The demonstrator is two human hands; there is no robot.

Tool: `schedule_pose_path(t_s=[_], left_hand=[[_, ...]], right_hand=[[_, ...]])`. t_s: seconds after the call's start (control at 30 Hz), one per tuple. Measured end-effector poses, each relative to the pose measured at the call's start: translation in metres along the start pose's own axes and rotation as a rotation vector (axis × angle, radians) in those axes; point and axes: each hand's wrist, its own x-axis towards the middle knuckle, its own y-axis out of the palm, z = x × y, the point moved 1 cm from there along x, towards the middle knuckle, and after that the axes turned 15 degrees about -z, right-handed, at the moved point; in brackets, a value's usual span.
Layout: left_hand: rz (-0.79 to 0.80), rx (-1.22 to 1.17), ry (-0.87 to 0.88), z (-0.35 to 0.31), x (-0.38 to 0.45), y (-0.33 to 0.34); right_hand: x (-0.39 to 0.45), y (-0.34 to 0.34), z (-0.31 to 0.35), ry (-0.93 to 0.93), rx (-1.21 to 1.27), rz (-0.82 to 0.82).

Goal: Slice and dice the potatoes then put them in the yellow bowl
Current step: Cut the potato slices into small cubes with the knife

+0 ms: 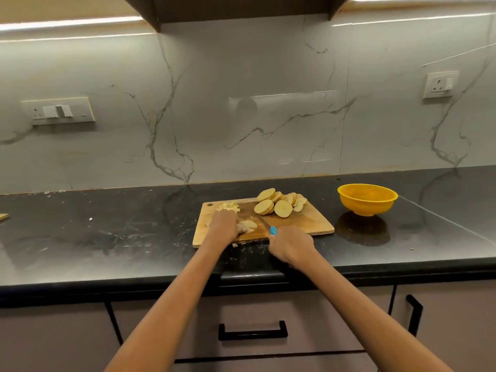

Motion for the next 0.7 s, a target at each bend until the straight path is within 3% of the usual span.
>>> schedule_pose_path(t_s=[0.13, 0.3, 0.4, 0.7], left_hand=[[0.0, -0.058, 0.112, -0.001, -0.003, 0.005], [-0.078, -0.136, -0.002, -0.006, -0.005, 0.013], [-0.161, -0.15, 0.01, -0.014, -0.011, 0.015], [-0.206, -0.278, 0.009, 0.001, -0.023, 0.015]], right_hand=[[0.0, -0.001, -0.001, 0.013, 0.011, 0.007], [0.0, 0.001, 0.001, 0.012, 0.013, -0.001], [0.0, 0.002, 0.004, 0.009, 0.016, 0.012], [-0.002, 0.002, 0.012, -0.019, 0.009, 0.0]])
